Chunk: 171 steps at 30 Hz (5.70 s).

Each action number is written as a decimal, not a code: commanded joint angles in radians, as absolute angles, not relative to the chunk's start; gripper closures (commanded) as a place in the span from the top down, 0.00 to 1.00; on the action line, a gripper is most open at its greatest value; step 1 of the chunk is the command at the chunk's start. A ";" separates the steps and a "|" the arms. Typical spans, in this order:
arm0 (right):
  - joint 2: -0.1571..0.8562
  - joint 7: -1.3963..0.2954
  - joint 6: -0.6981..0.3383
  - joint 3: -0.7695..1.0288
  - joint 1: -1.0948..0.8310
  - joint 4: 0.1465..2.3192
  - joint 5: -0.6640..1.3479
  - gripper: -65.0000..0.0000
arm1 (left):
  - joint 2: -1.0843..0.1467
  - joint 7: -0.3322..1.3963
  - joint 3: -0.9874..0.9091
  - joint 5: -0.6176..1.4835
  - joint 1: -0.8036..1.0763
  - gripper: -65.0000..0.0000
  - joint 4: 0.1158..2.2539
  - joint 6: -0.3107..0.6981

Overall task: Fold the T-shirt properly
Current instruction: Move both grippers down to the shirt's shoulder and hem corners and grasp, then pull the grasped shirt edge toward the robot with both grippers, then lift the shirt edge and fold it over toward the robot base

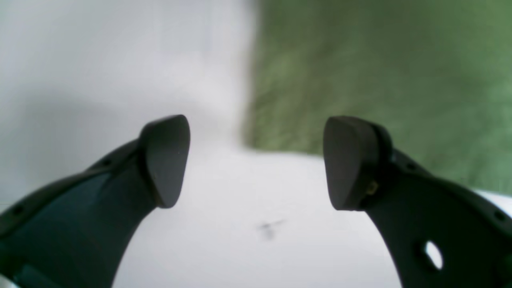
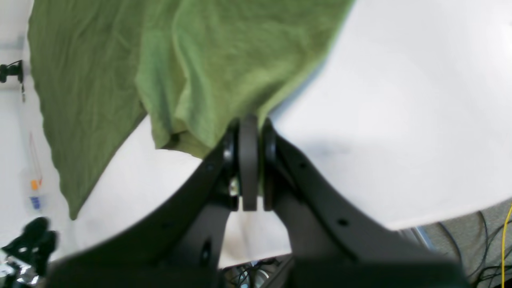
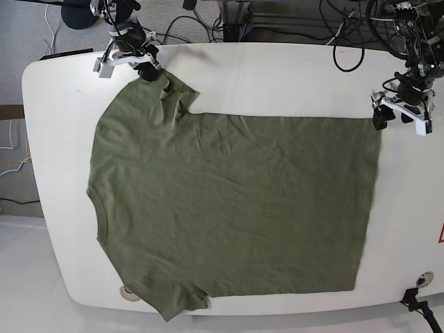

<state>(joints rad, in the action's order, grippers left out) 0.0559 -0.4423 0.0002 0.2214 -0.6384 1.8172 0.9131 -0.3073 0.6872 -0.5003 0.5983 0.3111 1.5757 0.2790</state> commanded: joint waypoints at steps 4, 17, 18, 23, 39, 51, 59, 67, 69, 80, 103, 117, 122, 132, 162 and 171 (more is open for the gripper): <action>0.067 -0.430 -0.016 0.222 -0.636 1.833 0.918 0.00 | -0.323 0.667 -0.498 0.621 0.275 0.76 1.521 0.292; 0.068 -0.430 -0.016 0.220 -0.636 1.833 0.918 0.00 | -0.318 0.667 -0.383 0.624 0.246 0.76 1.468 0.294; 0.068 -0.430 -0.016 0.220 -0.636 1.833 0.918 0.00 | -0.318 0.667 -0.378 0.624 0.245 0.76 1.469 0.294; 0.071 -0.430 -0.016 0.220 -0.636 1.833 0.918 0.00 | -0.286 0.667 -0.375 0.619 0.220 0.70 1.469 0.294; 0.071 -0.430 -0.022 0.220 -0.634 1.836 0.918 0.00 | -0.285 0.664 -0.433 0.624 0.191 0.01 1.471 0.294; 0.067 -0.430 -0.025 0.222 -0.733 1.945 0.920 0.00 | -0.286 0.664 -0.435 0.624 0.351 0.00 1.656 0.294; 0.068 -0.429 -0.027 0.222 -0.776 1.946 0.920 0.00 | -0.283 0.665 -0.435 0.624 0.410 0.00 1.681 0.294; 0.071 -0.429 -0.027 0.222 -0.857 1.946 0.920 0.00 | -0.288 0.665 -0.435 0.624 0.521 0.00 1.709 0.294; 0.071 -0.429 -0.027 0.222 -0.885 1.948 0.920 0.00 | -0.289 0.665 -0.435 0.622 0.561 0.00 1.745 0.294; 0.073 -0.430 -0.030 0.220 -1.038 2.014 0.921 0.00 | -0.291 0.667 -0.435 0.624 0.776 0.00 1.885 0.295; 0.156 -0.521 -0.214 0.226 -0.486 1.985 0.920 0.00 | -0.263 0.668 -0.427 0.619 0.309 0.00 1.853 0.295; 0.214 -0.599 -0.220 0.222 -0.074 1.655 0.918 0.00 | -0.268 0.668 -0.432 0.618 0.101 0.00 1.646 0.291; 0.251 -0.599 -0.222 0.220 0.025 1.561 0.920 0.00 | -0.289 0.668 -0.432 0.618 0.059 0.00 1.606 0.291; 0.252 -0.601 -0.222 0.206 0.130 1.515 0.920 0.00 | -0.308 0.668 -0.432 0.618 -0.033 0.00 1.564 0.289; 0.538 -0.688 -0.213 0.065 0.064 1.601 0.751 0.85 | -0.544 0.664 -0.430 0.619 -0.070 0.81 1.563 0.294; 0.453 -0.680 -0.357 0.243 -0.064 1.589 0.467 0.85 | -0.513 0.576 -0.429 0.610 0.179 0.81 1.751 0.406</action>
